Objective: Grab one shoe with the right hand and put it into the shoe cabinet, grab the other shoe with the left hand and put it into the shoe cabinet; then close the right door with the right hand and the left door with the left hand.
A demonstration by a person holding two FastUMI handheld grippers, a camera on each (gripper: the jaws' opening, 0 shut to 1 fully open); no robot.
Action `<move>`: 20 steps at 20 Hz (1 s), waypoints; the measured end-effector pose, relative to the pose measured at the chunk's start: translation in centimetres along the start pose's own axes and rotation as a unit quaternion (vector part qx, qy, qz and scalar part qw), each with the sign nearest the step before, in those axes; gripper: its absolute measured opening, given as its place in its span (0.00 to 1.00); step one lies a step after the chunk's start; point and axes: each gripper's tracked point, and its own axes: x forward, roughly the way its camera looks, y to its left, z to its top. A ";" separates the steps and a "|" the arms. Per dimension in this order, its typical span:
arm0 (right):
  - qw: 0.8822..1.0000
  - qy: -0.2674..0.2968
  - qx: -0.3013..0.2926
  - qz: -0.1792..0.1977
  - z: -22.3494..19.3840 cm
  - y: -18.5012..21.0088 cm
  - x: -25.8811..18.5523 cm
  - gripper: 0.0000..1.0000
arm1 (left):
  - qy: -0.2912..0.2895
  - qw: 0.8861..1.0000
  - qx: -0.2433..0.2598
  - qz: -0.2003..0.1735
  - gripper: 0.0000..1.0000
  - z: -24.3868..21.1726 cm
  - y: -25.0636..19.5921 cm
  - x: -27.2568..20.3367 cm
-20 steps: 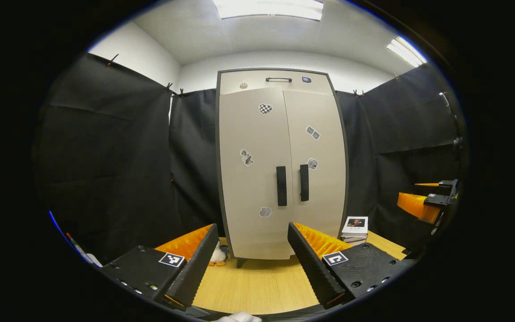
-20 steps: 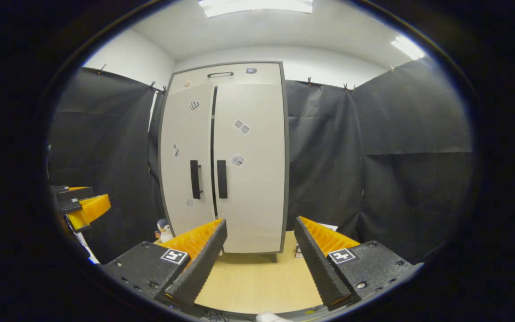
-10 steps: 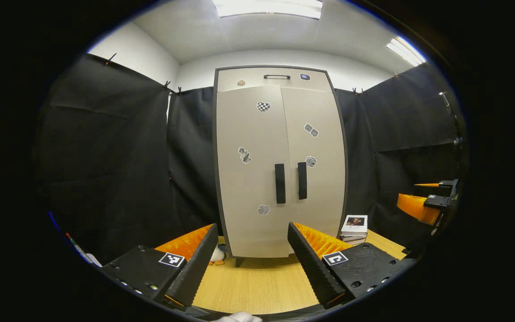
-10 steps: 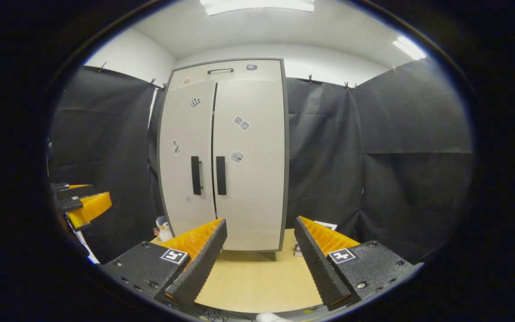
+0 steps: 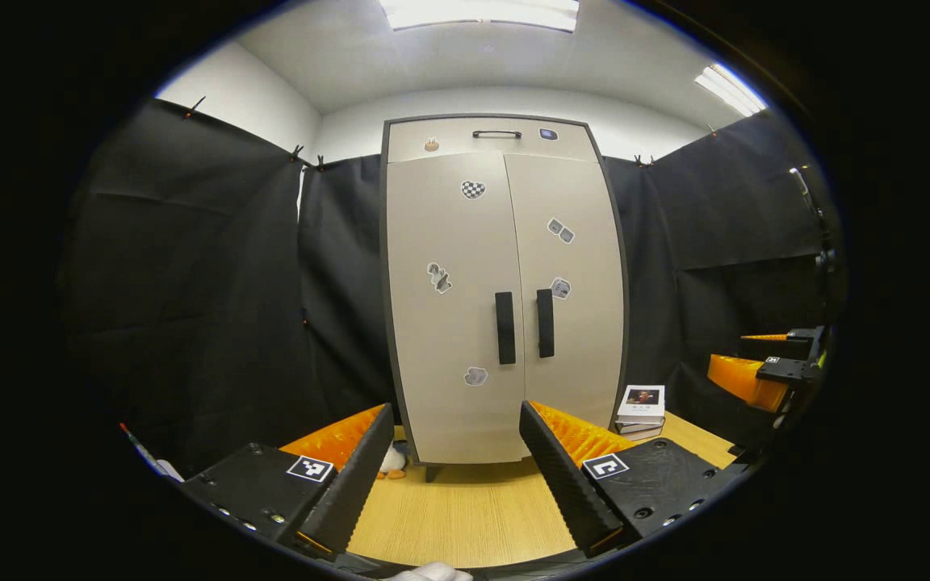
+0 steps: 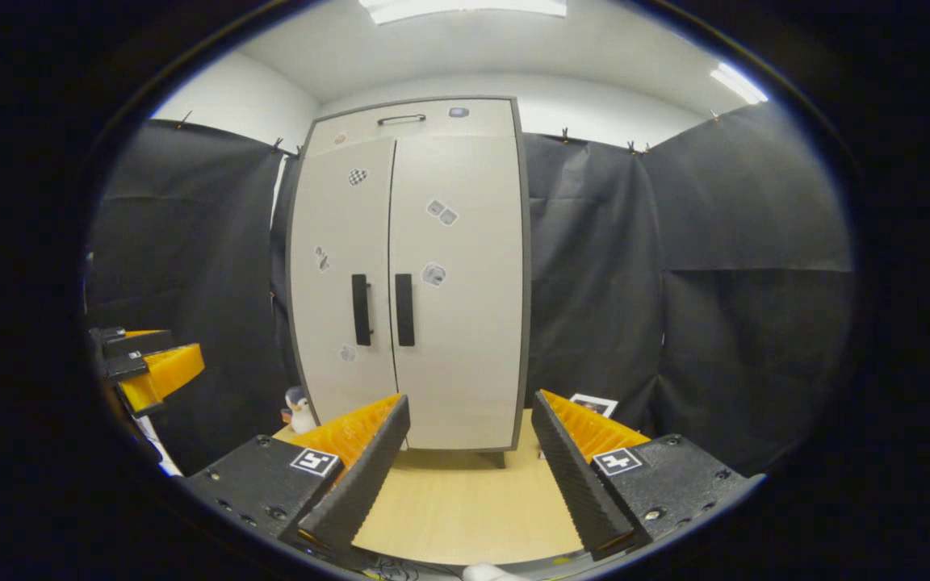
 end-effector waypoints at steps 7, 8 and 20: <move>1.000 -0.004 0.001 0.000 0.3 0.9 0.4 0.99 | -0.004 1.000 -0.001 0.002 0.96 0.3 1.0 0.0; 1.000 -0.005 0.000 -0.001 0.3 0.9 0.4 0.99 | -0.005 1.000 -0.001 0.002 0.96 0.2 1.1 0.1; 1.000 -0.007 -0.004 -0.010 0.4 1.0 0.2 0.99 | -0.008 1.000 -0.005 -0.006 0.96 0.3 1.3 0.5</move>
